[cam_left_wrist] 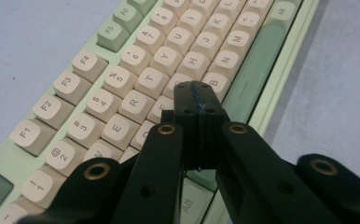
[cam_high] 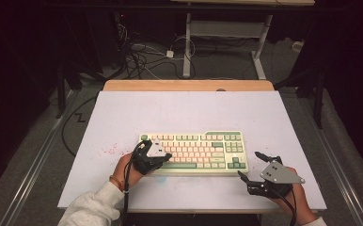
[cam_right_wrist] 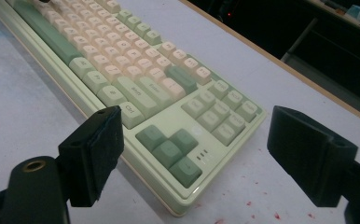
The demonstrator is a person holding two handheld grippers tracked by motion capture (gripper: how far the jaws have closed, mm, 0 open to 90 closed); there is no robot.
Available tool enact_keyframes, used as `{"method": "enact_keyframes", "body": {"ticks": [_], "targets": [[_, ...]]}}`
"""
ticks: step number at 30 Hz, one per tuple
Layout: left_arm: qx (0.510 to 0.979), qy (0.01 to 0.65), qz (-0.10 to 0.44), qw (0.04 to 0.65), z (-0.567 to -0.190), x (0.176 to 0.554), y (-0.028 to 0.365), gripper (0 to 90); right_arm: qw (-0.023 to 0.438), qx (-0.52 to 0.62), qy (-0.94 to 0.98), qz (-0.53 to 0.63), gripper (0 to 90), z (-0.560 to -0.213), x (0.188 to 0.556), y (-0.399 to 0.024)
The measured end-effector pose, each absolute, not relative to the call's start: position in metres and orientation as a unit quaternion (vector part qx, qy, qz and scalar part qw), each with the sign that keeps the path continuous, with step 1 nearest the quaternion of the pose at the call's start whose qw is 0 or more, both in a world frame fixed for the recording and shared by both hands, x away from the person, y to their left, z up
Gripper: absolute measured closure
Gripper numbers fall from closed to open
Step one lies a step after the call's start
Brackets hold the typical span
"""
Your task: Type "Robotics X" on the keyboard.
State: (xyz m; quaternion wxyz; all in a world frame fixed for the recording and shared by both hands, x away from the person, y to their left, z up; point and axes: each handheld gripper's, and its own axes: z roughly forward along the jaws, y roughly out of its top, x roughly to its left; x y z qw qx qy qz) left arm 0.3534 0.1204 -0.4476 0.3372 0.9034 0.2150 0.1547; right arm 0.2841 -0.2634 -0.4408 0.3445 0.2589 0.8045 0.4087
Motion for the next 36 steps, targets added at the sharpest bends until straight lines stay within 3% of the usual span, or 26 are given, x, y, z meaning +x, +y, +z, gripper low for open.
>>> {"method": "enact_keyframes", "body": {"ticks": [15, 36], "targets": [[0.911, 0.218, 0.154, 0.315, -0.455, 0.355, 0.120, 87.8, 0.338, 0.256, 0.810, 0.405, 19.6, -0.443, 0.285, -0.261], [0.898, 0.210, 0.184, 0.339, -0.442, 0.350, 0.128, 87.8, 0.337, 0.256, 0.809, 0.407, 19.7, -0.442, 0.284, -0.261]]}}
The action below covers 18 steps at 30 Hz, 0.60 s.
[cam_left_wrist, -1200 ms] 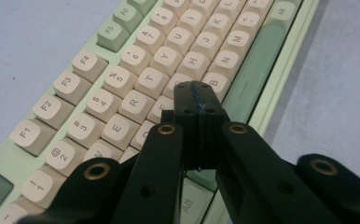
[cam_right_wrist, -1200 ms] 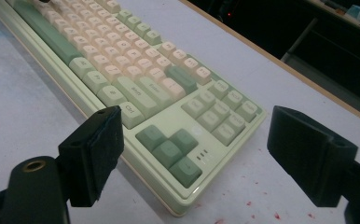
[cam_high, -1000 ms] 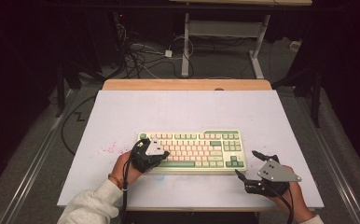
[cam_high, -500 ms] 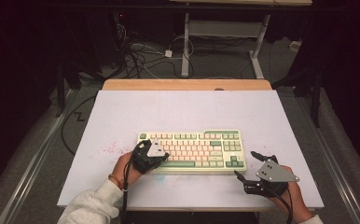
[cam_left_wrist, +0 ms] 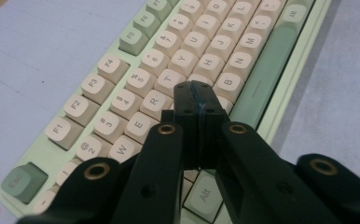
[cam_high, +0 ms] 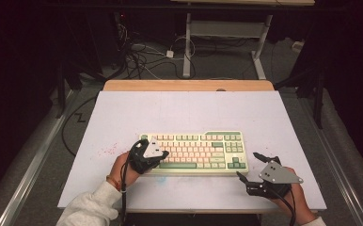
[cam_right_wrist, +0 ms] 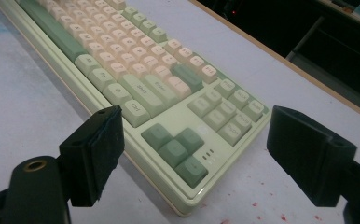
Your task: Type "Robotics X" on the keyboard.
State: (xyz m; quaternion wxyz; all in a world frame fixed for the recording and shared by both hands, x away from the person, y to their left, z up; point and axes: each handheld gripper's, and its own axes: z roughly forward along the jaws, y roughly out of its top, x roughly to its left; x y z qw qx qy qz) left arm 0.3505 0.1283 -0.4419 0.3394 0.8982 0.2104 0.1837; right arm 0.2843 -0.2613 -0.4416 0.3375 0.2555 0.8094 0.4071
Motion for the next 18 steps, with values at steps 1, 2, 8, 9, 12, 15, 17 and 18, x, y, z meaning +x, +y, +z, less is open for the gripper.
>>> {"method": "enact_keyframes", "body": {"ticks": [1, 2, 8, 9, 12, 15, 17, 18], "targets": [[0.898, 0.211, 0.182, 0.340, -0.442, 0.351, 0.129, 87.8, 0.337, 0.256, 0.809, 0.407, 19.7, -0.442, 0.284, -0.261], [0.899, 0.210, 0.183, 0.339, -0.442, 0.351, 0.129, 87.8, 0.338, 0.256, 0.809, 0.407, 19.7, -0.442, 0.284, -0.261], [0.895, 0.211, 0.189, 0.346, -0.440, 0.350, 0.132, 87.8, 0.337, 0.256, 0.810, 0.407, 19.7, -0.442, 0.284, -0.262], [0.894, 0.211, 0.188, 0.347, -0.440, 0.350, 0.133, 87.7, 0.337, 0.255, 0.810, 0.407, 19.7, -0.442, 0.284, -0.262], [0.892, 0.215, 0.190, 0.350, -0.440, 0.350, 0.136, 87.8, 0.336, 0.254, 0.811, 0.406, 19.8, -0.442, 0.284, -0.261], [0.890, 0.217, 0.194, 0.351, -0.440, 0.349, 0.139, 87.8, 0.336, 0.255, 0.810, 0.407, 19.9, -0.442, 0.284, -0.261], [0.890, 0.218, 0.196, 0.349, -0.440, 0.349, 0.141, 87.7, 0.336, 0.255, 0.810, 0.407, 20.1, -0.442, 0.284, -0.261], [0.890, 0.219, 0.196, 0.350, -0.440, 0.349, 0.141, 87.7, 0.336, 0.255, 0.811, 0.406, 20.0, -0.442, 0.284, -0.261]]}}
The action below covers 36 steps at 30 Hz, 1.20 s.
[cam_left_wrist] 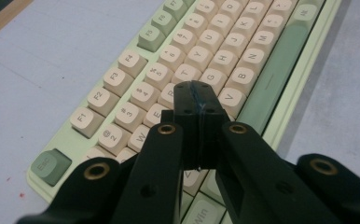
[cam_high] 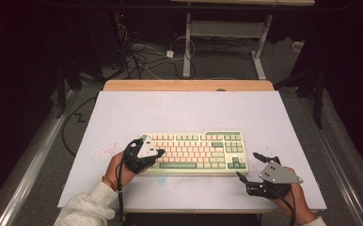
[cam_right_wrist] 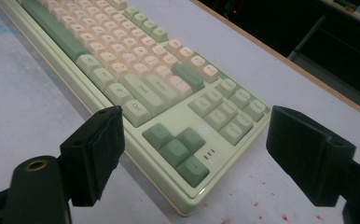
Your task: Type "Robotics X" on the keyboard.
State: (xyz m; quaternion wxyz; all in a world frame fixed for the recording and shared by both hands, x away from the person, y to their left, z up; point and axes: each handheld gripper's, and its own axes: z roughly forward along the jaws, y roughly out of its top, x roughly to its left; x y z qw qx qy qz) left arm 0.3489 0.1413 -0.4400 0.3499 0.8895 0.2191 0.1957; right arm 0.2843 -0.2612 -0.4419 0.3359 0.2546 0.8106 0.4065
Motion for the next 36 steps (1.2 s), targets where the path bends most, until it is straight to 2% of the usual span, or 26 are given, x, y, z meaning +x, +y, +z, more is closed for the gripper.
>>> {"method": "enact_keyframes", "body": {"ticks": [36], "targets": [[0.886, 0.241, 0.199, 0.344, -0.445, 0.354, 0.155, 87.7, 0.317, 0.231, 0.824, 0.408, 20.1, -0.445, 0.285, -0.242]]}}
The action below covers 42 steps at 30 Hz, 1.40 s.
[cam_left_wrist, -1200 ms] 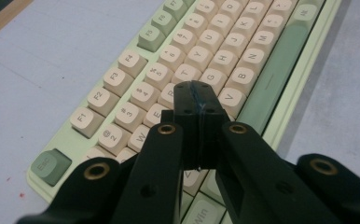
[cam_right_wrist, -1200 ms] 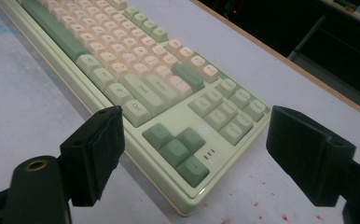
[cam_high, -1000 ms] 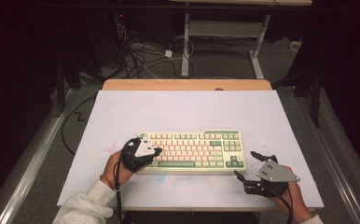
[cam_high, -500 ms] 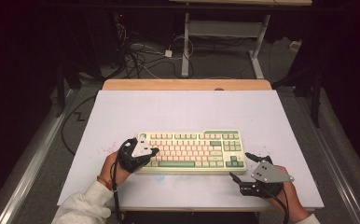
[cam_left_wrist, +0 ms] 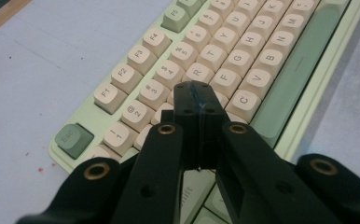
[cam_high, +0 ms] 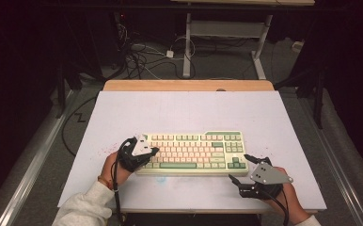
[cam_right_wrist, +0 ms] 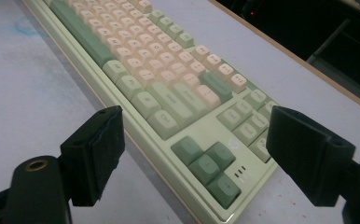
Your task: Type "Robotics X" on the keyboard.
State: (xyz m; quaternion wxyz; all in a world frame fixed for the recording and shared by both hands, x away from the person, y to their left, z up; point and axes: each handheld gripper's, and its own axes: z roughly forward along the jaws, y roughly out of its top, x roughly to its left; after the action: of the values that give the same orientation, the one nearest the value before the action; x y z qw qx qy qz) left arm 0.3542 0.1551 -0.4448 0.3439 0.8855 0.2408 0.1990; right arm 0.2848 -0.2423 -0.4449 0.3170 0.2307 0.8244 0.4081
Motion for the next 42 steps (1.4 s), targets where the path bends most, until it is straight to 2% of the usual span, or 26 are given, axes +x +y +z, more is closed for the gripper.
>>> {"method": "enact_keyframes", "body": {"ticks": [42], "targets": [[0.901, 0.237, 0.181, 0.316, -0.456, 0.365, 0.143, 87.7, 0.314, 0.232, 0.829, 0.400, 20.5, -0.447, 0.285, -0.242]]}}
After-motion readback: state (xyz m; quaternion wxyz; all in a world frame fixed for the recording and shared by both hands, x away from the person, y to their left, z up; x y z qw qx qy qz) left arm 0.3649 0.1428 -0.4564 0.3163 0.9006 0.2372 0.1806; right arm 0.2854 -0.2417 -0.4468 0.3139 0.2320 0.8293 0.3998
